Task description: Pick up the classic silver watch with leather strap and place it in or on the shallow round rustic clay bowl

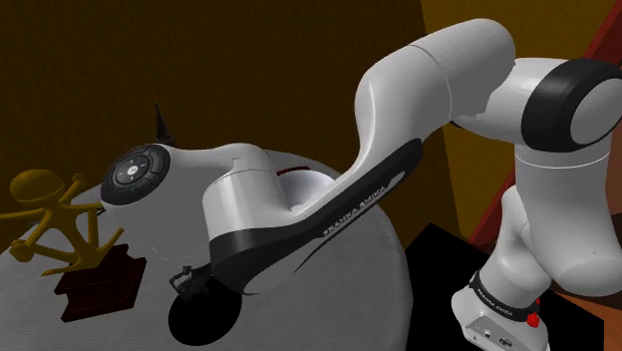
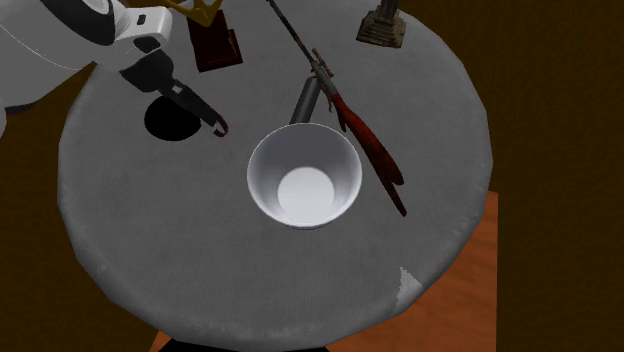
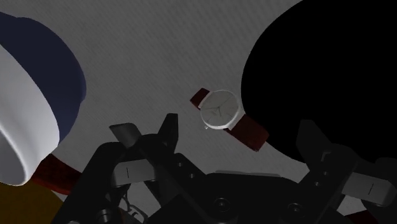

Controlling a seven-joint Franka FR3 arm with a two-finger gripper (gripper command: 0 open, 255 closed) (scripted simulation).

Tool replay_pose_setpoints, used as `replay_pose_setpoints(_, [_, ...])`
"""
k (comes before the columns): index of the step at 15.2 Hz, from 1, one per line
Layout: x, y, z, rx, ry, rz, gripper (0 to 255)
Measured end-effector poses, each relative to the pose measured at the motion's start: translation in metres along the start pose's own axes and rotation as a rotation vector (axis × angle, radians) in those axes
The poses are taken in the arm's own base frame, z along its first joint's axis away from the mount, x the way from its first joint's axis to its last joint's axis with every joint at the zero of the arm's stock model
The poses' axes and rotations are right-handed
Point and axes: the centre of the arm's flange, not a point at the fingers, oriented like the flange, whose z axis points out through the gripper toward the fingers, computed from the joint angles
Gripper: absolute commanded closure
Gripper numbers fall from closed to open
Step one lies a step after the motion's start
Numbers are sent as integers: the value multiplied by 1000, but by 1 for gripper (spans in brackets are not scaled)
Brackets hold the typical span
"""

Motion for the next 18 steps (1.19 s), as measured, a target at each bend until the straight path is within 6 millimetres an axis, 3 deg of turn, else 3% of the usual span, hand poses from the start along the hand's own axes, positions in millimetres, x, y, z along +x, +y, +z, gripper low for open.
replay_pose_setpoints(3, [0, 0, 11, 0, 0, 0, 0])
replay_pose_setpoints(8, [0, 0, 13, 0, 0, 0, 0])
replay_pose_setpoints(9, [0, 0, 13, 0, 0, 0, 255])
replay_pose_setpoints(18, [1, 0, 10, 3, 5, 1, 255])
